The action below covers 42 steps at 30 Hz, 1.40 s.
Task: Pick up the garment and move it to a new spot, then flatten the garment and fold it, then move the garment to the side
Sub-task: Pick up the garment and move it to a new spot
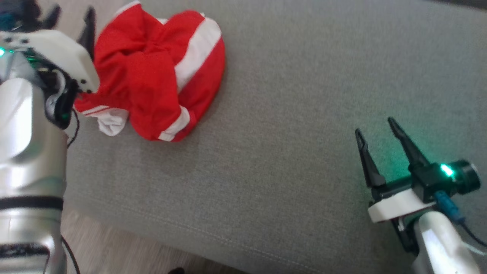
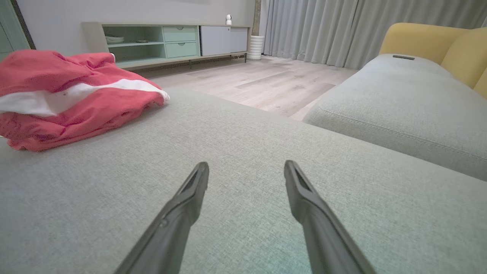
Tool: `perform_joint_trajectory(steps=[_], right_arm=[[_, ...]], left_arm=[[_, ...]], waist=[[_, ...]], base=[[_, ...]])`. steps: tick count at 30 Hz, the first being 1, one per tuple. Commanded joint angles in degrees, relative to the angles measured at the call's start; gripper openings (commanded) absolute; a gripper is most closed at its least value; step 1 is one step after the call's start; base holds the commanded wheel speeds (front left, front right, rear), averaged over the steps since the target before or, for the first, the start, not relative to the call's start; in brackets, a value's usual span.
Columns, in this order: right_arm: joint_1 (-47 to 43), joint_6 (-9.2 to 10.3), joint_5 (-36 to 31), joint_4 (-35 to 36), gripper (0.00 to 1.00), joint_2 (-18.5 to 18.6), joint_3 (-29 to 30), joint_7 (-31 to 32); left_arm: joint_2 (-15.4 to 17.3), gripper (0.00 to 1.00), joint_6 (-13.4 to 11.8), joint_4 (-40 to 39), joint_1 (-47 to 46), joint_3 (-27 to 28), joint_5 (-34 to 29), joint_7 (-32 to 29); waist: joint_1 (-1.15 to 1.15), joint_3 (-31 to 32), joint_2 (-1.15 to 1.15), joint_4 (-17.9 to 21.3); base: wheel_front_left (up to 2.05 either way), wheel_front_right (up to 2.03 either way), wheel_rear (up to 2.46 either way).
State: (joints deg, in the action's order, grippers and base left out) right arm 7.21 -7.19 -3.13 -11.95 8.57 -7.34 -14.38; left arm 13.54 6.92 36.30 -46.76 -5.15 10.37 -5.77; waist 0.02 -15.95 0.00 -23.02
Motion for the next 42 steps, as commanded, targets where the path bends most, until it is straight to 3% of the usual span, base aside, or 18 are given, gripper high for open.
perform_joint_trajectory(steps=[1,6,14,15,16,21,28,37,42], right_arm=[[1.72,-0.30,-0.47,1.98,1.00,0.84,-1.61,-0.62],[2.93,-0.30,-0.59,2.49,1.00,2.57,-2.04,-0.62],[2.91,-0.30,-1.00,2.90,1.00,4.09,-1.44,-0.62],[2.83,-0.30,-1.04,2.94,1.00,4.07,-1.33,-0.62],[2.78,-0.30,-1.09,2.91,1.00,4.04,-1.30,-0.62],[2.52,-0.30,-0.78,1.85,1.00,2.49,-2.57,-0.62],[2.67,-0.30,0.55,0.05,1.00,-1.55,-4.16,-0.62],[-2.37,-0.30,3.29,-0.56,1.00,-5.50,-3.40,-0.62],[-4.75,-0.30,6.85,0.76,1.00,-5.67,-5.94,-0.62]], left_arm=[[2.69,1.00,0.17,1.29,-2.77,0.84,0.88,-1.86],[2.27,1.00,0.53,14.33,-7.68,-3.41,4.32,-7.10],[1.69,1.00,0.56,24.43,-9.96,-8.45,8.11,-1.37],[1.61,0.58,0.56,24.82,-10.19,-9.13,8.55,-0.09],[1.62,0.00,0.56,25.11,-10.43,-9.88,8.91,1.31],[1.85,0.00,0.56,24.26,-12.36,-14.43,14.05,7.94],[6.95,0.00,0.57,18.08,-14.38,-21.71,19.62,14.00],[12.26,0.00,0.57,8.69,-13.80,-29.46,26.32,15.51],[13.82,0.00,0.57,3.62,-13.29,-31.71,28.49,15.06]], waist=[[-0.02,-3.36,0.00,0.99],[-0.02,-6.27,0.00,1.68],[-0.02,-7.66,0.00,2.07],[-0.02,-7.64,0.00,1.99],[-0.02,-7.54,0.00,1.90],[-0.02,-4.28,0.00,1.77],[-0.02,2.76,0.00,4.90],[-0.02,14.75,0.00,13.75],[-0.02,17.06,0.00,21.16]], base=[[0.00,0.00,0.00],[0.00,0.00,0.00],[0.00,0.00,0.00],[0.00,0.00,0.00],[0.00,0.00,0.00],[0.00,0.00,0.00],[0.00,0.00,0.00],[0.00,0.00,0.00],[0.00,0.00,0.00]])
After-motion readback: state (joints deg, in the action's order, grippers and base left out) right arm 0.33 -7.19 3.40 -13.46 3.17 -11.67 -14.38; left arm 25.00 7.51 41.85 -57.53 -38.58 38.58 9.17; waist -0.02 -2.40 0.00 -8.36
